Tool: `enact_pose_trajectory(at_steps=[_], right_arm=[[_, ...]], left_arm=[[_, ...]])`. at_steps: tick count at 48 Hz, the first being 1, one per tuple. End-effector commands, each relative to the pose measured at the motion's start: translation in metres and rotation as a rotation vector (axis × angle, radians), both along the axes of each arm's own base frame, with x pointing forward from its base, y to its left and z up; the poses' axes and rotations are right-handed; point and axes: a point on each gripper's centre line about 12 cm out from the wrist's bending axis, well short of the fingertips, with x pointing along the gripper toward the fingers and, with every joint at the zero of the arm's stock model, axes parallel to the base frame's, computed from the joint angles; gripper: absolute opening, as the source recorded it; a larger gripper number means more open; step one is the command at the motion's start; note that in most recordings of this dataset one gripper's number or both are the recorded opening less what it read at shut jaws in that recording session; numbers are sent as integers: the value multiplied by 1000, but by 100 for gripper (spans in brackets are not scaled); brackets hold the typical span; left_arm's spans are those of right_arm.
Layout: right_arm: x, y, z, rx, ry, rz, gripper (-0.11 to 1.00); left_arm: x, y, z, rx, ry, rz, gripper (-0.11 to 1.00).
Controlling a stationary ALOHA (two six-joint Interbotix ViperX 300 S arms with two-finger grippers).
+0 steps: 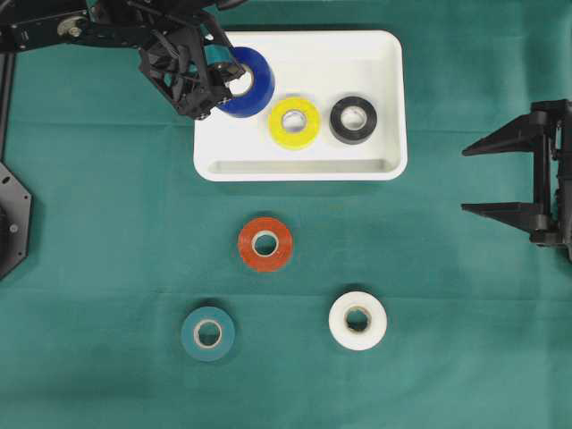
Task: Pick up the tape from a random location and place it into the white case.
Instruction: 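Lower the blue tape into the tray and open the left gripper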
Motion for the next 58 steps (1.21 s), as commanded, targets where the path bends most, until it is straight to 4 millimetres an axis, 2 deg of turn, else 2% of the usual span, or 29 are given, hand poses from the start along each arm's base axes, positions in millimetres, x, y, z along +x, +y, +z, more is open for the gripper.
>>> enact_pose_trajectory(at_steps=[1,7,13,29,38,48,58], right_arm=[[5,-1,9,-5,-24,-2,83],[5,-1,9,-5,-24,-2,83],[5,-1,9,-5,-24,-2,83],[4,-2,9,-6,-22,-4,83],[4,-2,9,-6,-22,-7,83],[4,-3,8,-6,-21,-9,83],[4,-3,9,-6,-22,-9,83]], left_arm=[[2,2,9,12,-28,2,26],[6,3,1,4,-10,2,26],[13,8,-17,-6,16,8,26],[25,31,-93,-44,101,47,26],[26,40,-125,-63,148,64,26],[23,47,-141,-73,166,81,26],[24,48,-141,-68,158,82,26]])
